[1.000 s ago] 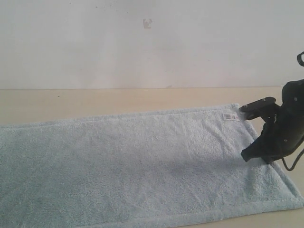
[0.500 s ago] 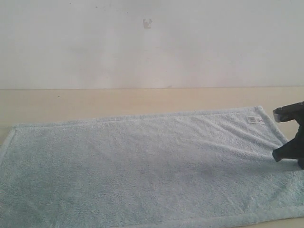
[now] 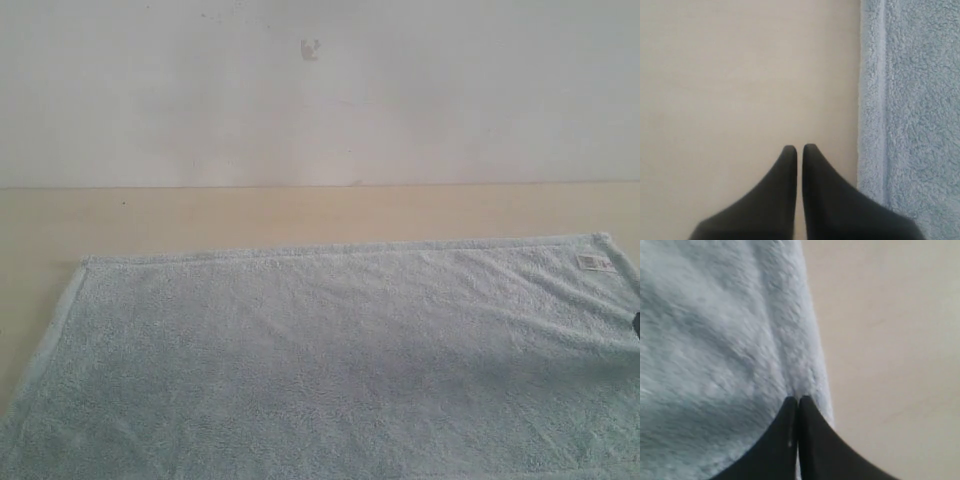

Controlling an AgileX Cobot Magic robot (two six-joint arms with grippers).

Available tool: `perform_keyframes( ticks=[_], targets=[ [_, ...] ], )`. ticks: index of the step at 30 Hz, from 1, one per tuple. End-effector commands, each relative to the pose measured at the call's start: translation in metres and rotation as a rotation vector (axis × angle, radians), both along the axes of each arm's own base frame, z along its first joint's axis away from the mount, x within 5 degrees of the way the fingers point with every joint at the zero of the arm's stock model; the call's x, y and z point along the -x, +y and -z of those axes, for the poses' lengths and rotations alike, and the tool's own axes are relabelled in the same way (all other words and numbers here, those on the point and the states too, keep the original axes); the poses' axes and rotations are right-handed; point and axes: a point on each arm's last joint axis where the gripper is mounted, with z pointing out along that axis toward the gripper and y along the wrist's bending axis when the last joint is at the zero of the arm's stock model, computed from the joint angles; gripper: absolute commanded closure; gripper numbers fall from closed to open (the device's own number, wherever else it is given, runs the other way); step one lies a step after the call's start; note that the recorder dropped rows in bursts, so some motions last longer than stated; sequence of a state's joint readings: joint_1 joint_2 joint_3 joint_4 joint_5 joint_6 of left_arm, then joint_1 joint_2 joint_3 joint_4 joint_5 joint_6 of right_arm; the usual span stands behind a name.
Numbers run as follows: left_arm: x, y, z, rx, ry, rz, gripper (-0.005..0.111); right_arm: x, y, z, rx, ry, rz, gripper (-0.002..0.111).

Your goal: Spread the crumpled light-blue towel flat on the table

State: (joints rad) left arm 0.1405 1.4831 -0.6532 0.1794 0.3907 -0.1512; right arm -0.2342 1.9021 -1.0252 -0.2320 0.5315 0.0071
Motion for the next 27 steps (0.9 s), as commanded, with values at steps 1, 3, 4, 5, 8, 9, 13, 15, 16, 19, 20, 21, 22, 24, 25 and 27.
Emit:
perform_keyframes(
  ticks=[1,3,4,5,8,9,13,15,16,19,20,21,22,24,25,27],
  targets=[
    [-0.001,-0.001,-0.002,0.012,-0.028,-0.004,0.103,-0.022,0.029,-0.054,0.011,-0.302,-0.184,0.108],
    [-0.001,-0.002,-0.002,0.021,-0.029,-0.012,0.103,-0.042,0.026,-0.068,0.009,-0.347,-0.170,0.108],
    [-0.001,-0.002,-0.002,0.021,-0.029,-0.012,0.103,-0.053,0.024,-0.068,0.007,-0.334,-0.168,0.108],
    [-0.001,-0.002,-0.002,0.021,-0.029,-0.012,0.103,-0.065,0.022,-0.067,0.005,-0.310,-0.169,0.108],
    [-0.001,-0.002,-0.002,0.021,-0.029,-0.012,0.103,-0.089,0.018,-0.061,-0.008,-0.241,-0.164,0.108],
    [-0.001,-0.002,-0.002,0.021,-0.029,-0.012,0.103,-0.095,0.016,-0.058,-0.008,-0.226,-0.168,0.108],
    [-0.002,-0.002,-0.003,0.020,-0.038,-0.009,0.103,-0.119,0.013,-0.045,-0.019,-0.189,-0.198,0.108],
    [-0.002,-0.002,-0.003,0.020,-0.042,-0.008,0.103,-0.127,0.012,-0.039,-0.019,-0.188,-0.198,0.108],
    [-0.003,-0.002,-0.003,0.020,-0.047,-0.008,0.103,-0.131,0.011,-0.036,-0.019,-0.189,-0.198,0.108],
    [-0.004,-0.002,-0.003,0.019,-0.060,-0.006,0.103,-0.139,0.010,-0.026,-0.021,-0.182,-0.197,0.108],
    [-0.004,-0.002,-0.004,0.019,-0.062,-0.006,0.103,-0.141,0.010,-0.023,-0.022,-0.176,-0.197,0.108],
    [-0.004,-0.002,-0.004,0.022,-0.062,-0.009,0.103,-0.143,0.009,-0.020,-0.023,-0.172,-0.197,0.108],
    [-0.004,-0.002,-0.004,0.022,-0.062,-0.009,0.103,-0.145,0.009,-0.017,-0.025,-0.167,-0.197,0.108],
    [-0.004,-0.002,-0.004,0.022,-0.062,-0.009,0.103,-0.148,0.009,-0.010,-0.029,-0.150,-0.196,0.108],
    [-0.004,-0.002,-0.004,0.022,-0.062,-0.009,0.103,-0.149,0.008,-0.007,-0.031,-0.141,-0.195,0.108],
    [-0.004,-0.002,-0.004,0.022,-0.062,-0.009,0.103,-0.151,0.008,-0.003,-0.032,-0.137,-0.195,0.108]
  ],
)
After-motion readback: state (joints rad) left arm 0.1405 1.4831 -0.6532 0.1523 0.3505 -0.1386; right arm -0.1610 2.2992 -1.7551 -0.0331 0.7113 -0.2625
